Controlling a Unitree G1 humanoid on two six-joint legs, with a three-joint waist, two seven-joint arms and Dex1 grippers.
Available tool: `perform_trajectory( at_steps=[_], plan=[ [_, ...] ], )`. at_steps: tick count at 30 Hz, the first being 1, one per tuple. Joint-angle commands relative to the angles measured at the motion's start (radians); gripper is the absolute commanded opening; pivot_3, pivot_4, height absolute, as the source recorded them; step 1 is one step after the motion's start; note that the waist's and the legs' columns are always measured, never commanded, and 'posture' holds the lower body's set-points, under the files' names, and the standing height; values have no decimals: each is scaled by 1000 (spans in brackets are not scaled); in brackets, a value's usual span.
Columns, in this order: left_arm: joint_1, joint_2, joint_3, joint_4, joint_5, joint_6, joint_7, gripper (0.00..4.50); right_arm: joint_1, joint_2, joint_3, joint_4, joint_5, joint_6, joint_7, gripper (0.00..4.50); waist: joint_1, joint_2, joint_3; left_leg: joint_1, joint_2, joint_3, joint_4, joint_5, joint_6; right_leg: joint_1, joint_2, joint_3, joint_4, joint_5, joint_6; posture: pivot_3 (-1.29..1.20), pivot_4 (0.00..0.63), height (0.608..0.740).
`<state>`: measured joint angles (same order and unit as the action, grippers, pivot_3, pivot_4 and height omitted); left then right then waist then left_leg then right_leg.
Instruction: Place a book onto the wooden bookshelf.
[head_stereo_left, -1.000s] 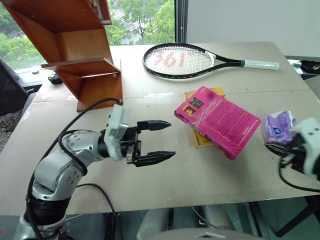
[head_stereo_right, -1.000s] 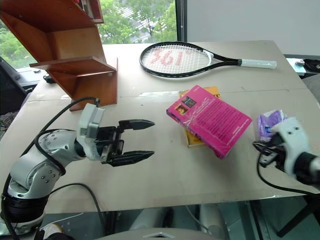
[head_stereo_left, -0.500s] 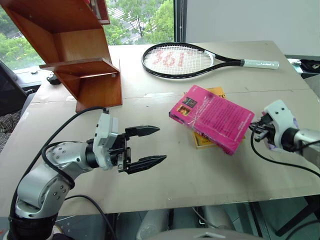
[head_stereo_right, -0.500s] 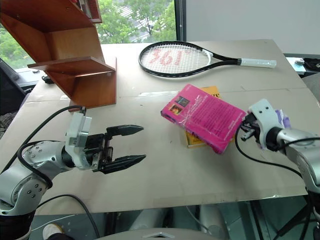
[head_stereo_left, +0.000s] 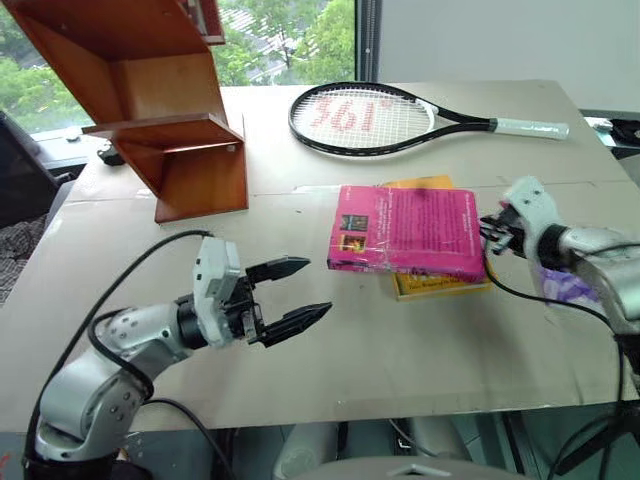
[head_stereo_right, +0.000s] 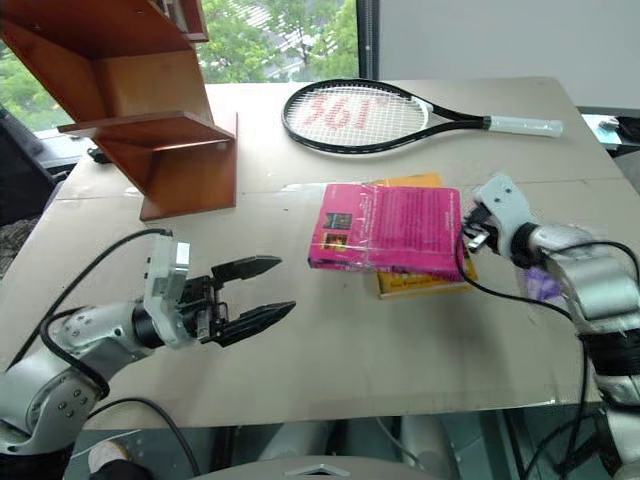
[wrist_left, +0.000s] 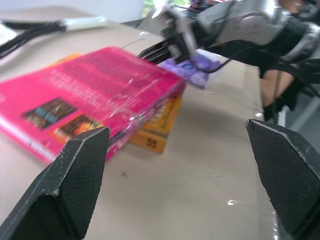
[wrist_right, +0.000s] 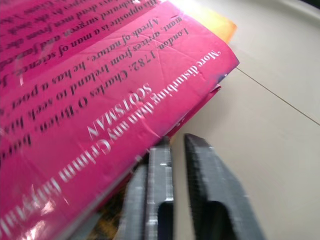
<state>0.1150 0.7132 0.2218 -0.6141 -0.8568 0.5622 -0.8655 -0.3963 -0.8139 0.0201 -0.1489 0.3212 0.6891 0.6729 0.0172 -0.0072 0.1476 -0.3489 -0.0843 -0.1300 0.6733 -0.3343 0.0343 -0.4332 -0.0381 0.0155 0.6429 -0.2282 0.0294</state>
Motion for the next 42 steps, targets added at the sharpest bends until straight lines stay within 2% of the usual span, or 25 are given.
perform_trajectory(
  at_steps=[1,2,4,5,7,11,13,19,25,29,35,42],
  plan=[
    [64,-22,-3,-39,-50,32,31,4500,188,-58,-234,-190,141,-35,146,1826,5,0,0,-1,0,-1,-2,0,0,0,0,-1,-2,0,0,0,150,740],
    [77,-26,-4,-36,-55,39,35,4500,246,-65,-297,-235,179,-31,176,2517,3,0,0,-1,0,-1,-3,0,0,0,0,-1,-2,0,0,0,150,740],
    [99,-31,-11,-16,-60,58,39,4500,345,-68,-428,-330,261,-3,217,3444,0,0,0,-1,0,-1,-3,0,0,-1,0,-1,-2,0,0,0,150,740],
    [105,-39,-18,-7,-71,74,53,4500,390,-66,-482,-374,288,5,234,3621,-5,1,0,-1,0,-1,-2,0,0,-1,0,-1,-2,0,0,0,150,740],
    [91,-74,-27,13,-160,145,140,4500,463,-52,-557,-448,322,2,257,4375,-2,3,0,1,0,1,-2,0,0,0,0,1,0,0,0,0,150,740],
    [32,-172,-61,121,-449,330,470,4500,604,14,-680,-591,373,-73,281,4375,9,5,-3,4,1,-1,0,0,0,5,0,-1,1,1,0,0,150,740],
    [-8,-235,-81,173,-585,366,617,4500,655,43,-714,-635,400,-96,283,4375,10,4,-3,4,1,-1,2,0,0,5,1,0,3,1,1,0,150,740],
    [-109,-351,-132,299,-819,368,939,4500,723,58,-734,-654,426,-139,278,4375,13,3,-4,4,0,0,6,0,0,5,1,1,5,2,2,0,150,740],
    [-204,-482,-167,385,-930,299,1140,4500,770,50,-746,-646,430,-165,281,4375,25,2,-5,4,0,0,10,0,0,5,0,1,7,2,2,0,150,740],
    [-252,-557,-183,424,-964,261,1210,4500,783,32,-752,-648,430,-168,279,4375,25,2,-5,4,-1,1,11,0,0,5,0,1,9,2,2,0,150,740],
    [-300,-655,-192,477,-958,214,1274,4500,792,19,-768,-654,440,-164,266,4375,27,1,-5,4,-1,2,12,0,0,5,0,2,10,2,2,0,150,740],
    [-354,-800,-183,564,-850,112,1299,4500,830,20,-808,-689,470,-155,251,4375,41,1,-6,4,-1,3,13,0,0,5,0,3,10,2,2,0,150,740]
  ],
)
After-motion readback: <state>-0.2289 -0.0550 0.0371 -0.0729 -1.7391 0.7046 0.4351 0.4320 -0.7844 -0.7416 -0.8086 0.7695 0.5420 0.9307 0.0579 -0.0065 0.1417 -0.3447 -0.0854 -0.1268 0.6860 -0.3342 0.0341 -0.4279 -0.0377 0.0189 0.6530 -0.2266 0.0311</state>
